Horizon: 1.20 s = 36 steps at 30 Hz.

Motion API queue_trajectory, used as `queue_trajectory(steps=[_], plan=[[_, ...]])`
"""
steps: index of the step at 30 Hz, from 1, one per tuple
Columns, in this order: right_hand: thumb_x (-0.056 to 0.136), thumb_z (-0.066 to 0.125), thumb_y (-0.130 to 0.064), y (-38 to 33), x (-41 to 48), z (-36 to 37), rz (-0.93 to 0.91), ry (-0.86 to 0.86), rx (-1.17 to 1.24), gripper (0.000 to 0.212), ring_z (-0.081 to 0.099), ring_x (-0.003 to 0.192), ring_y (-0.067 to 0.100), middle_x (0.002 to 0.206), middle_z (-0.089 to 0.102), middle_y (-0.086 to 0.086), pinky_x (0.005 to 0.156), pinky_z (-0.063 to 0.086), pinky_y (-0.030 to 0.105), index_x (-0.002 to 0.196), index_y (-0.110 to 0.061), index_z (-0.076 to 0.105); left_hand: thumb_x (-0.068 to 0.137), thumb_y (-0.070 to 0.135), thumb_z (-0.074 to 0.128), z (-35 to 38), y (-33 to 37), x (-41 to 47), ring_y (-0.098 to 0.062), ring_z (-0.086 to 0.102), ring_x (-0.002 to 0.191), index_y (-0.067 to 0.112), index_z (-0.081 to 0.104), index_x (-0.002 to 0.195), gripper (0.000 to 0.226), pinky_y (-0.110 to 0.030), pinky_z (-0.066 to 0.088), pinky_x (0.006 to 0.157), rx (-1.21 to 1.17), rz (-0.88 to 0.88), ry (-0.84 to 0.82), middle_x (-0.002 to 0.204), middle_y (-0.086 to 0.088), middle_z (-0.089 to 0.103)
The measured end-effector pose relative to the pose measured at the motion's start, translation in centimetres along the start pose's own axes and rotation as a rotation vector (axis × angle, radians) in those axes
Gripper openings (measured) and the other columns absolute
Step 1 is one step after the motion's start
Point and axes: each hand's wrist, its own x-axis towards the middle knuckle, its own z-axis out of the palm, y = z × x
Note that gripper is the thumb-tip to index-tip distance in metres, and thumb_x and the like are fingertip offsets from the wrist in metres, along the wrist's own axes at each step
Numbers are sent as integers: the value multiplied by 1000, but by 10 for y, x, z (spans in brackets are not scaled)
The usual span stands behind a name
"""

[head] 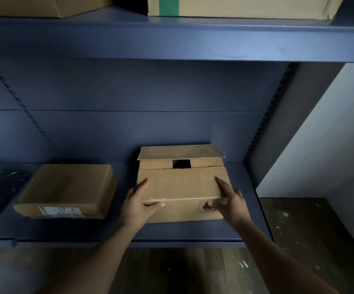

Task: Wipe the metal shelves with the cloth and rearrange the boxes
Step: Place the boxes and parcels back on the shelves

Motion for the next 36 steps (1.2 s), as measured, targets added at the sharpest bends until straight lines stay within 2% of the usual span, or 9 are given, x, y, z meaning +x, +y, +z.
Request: queue_trajectory(steps=[4,7,9,12,15,20,24,27,36], plan=[[86,80,-32,-18,-33,-23,5,48,-11,72,46,93,7,122,44,-2,69,39,6,146,-47,43,75,49,84,-23,24,-34,-24,50,128,41,46,144,79,-37,49,90,-48,-94,1,140,3,52],[84,80,-40,-48,-66,-51,22,28,-19,66,49,91,-3,123,54,-2,63,40,1,137,-54,43,76,54,81,-53,56,-70,-18,56,113,41,52,135,67,-32,48,79,-55,-159,23,124,6,58],[86,79,-39,-76,-100,-78,75,-5,-20,63,49,89,-1,122,55,3,62,40,1,139,-47,45,77,52,81,-78,82,-100,-18,59,108,37,54,133,65,-32,51,79,-72,-184,24,118,6,61],[89,76,-36,-121,-155,-121,146,-34,3,61,43,84,-1,125,51,7,58,36,5,142,-35,46,79,45,82,-117,125,-149,-18,64,102,27,56,134,64,-30,56,79,-123,-200,37,110,5,62],[91,72,-41,-159,-203,-159,160,-76,-6,60,39,84,-4,129,53,9,65,31,7,143,-31,44,80,44,81,-154,168,-195,-13,58,99,21,56,134,63,-21,46,72,-76,-202,60,110,8,57],[91,70,-46,-216,-272,-220,154,-82,-39,59,31,96,5,131,54,3,83,38,31,141,-29,44,82,46,78,-220,231,-261,-12,56,104,21,56,134,62,-16,42,74,-56,-191,53,116,7,60],[92,69,-44,-257,-323,-258,147,-25,-27,56,39,85,5,132,54,5,83,39,31,141,-32,44,79,44,83,-267,271,-302,-14,60,97,22,58,128,59,-18,46,73,-98,-159,94,109,4,65],[93,70,-42,-292,-360,-278,119,40,-6,58,36,96,11,134,54,6,86,46,37,143,-31,42,79,41,84,-303,293,-327,-14,59,95,24,58,127,57,-17,45,69,-143,-131,72,107,6,62],[89,74,-43,-425,-494,-329,10,230,67,60,39,79,1,123,48,14,94,52,42,140,-29,46,73,43,86,-446,352,-416,-12,55,102,35,59,119,53,-25,43,82,-244,-29,172,113,11,60]])
